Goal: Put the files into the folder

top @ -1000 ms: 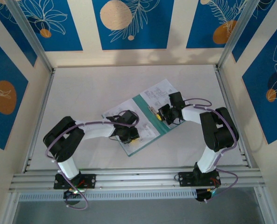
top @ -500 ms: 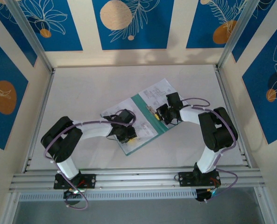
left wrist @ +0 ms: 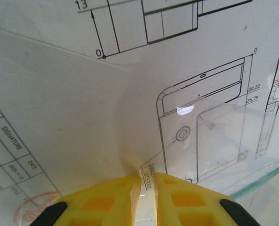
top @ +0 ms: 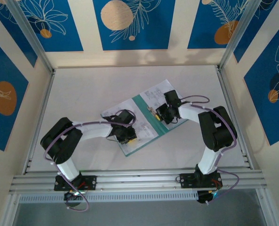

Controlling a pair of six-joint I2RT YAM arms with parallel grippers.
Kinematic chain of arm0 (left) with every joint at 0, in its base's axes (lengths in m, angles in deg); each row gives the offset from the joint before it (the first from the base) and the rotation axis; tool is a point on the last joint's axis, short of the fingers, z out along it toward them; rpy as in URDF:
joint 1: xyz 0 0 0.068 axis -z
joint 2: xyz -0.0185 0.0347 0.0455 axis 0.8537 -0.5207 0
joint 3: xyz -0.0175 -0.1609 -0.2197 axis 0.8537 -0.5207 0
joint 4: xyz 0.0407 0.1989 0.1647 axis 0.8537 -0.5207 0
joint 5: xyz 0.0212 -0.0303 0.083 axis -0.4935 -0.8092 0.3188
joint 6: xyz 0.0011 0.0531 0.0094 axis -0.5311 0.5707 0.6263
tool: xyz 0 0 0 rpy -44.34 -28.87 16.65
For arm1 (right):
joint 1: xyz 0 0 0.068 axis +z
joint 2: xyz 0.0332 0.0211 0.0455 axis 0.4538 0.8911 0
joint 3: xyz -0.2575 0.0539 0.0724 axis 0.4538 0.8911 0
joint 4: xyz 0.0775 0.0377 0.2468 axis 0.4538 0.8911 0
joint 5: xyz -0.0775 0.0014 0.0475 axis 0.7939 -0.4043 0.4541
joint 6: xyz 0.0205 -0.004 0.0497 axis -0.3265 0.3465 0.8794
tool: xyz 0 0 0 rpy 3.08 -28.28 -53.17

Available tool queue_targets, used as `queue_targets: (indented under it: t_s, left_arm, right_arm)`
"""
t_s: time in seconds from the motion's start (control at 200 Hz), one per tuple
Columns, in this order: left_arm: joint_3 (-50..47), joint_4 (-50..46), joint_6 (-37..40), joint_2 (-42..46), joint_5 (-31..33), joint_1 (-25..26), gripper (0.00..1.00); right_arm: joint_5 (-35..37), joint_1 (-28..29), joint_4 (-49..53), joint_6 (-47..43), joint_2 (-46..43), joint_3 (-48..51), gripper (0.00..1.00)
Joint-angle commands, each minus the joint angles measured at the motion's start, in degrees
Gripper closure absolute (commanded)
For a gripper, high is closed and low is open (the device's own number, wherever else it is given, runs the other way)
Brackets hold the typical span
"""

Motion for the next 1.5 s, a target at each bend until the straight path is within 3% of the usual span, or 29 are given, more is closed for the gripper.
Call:
queue_targets:
  t_s: [0.0, 0.795, 1.495]
  left_arm:
    - [-3.29, -11.38, 0.96, -0.24, 2.65, -0.85, 0.82]
    - [-2.95, -10.25, 1.53, -0.61, 2.09, -0.83, 0.82]
    - [-2.57, -9.14, 2.73, -1.35, 1.55, -0.94, 0.82]
  right_arm:
    - [6.99, -0.37, 7.75, -1.34, 3.38, 2.35, 1.0]
    - [9.47, 2.34, 10.38, -2.66, 6.85, 2.75, 1.0]
    - [20.23, 12.59, 33.73, -1.7, 18.72, -12.54, 1.0]
